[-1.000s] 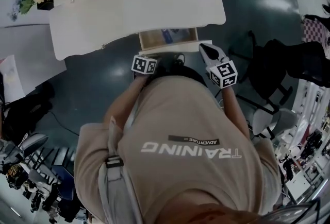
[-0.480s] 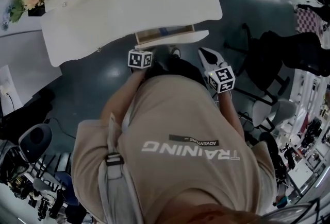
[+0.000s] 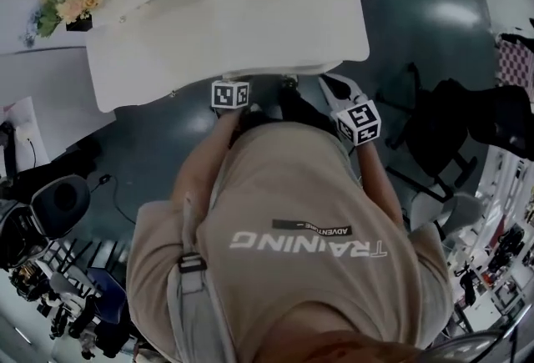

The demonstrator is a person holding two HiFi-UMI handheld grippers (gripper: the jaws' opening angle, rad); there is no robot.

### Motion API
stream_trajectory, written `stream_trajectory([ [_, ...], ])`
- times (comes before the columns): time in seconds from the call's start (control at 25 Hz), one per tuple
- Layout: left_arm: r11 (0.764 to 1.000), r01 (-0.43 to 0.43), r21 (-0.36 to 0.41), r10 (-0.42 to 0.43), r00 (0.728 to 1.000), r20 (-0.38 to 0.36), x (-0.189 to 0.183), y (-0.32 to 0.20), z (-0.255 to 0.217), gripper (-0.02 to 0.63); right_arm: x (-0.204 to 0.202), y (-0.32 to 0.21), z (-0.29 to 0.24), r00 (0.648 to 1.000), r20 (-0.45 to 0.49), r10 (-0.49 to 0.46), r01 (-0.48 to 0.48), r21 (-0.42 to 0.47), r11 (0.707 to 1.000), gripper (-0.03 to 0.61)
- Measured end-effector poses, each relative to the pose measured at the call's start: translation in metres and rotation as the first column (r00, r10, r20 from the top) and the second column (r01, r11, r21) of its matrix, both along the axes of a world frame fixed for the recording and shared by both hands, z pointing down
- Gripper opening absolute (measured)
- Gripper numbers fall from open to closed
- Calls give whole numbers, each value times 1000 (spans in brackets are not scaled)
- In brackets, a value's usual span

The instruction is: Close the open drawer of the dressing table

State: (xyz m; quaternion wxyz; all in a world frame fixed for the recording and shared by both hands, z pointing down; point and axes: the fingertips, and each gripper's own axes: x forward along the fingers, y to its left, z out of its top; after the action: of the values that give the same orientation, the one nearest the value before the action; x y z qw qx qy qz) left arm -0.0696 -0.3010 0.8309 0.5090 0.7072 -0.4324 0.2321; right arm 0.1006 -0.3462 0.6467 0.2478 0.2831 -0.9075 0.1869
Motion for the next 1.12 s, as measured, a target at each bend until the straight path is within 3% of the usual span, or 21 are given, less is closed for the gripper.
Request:
stream_trajectory([
  [0.16,1000,-4,-23,5,999,41,4,-19,0,-1,-4,-53,-5,997,44,-64,63,22,998,3],
  [0.32,995,102,-14,-102,994,44,4,-35,1,-1,-5,-93,3,991,75,-112,111,15,994,3],
  [0.48,969,244,30,-245,969,36,-1,-50,1,0,-3,-117,23,981,83,-175,178,-18,984,3],
  [0.6,959,280,45,-282,958,59,2,-51,-1,-2,0,-127,35,971,64,-231,234,-42,971,3],
  [0.84,971,225,76,-232,968,95,-6,-42,-16,0,-25,-135,21,955,77,-288,290,-28,956,3],
  [1.0,967,234,101,-243,966,90,-19,-20,-21,-1,-51,-116,24,953,62,-298,299,-12,954,3],
  [1.12,977,146,153,-161,983,85,-17,5,-41,-1,-62,-81,15,965,59,-257,258,-5,966,3],
])
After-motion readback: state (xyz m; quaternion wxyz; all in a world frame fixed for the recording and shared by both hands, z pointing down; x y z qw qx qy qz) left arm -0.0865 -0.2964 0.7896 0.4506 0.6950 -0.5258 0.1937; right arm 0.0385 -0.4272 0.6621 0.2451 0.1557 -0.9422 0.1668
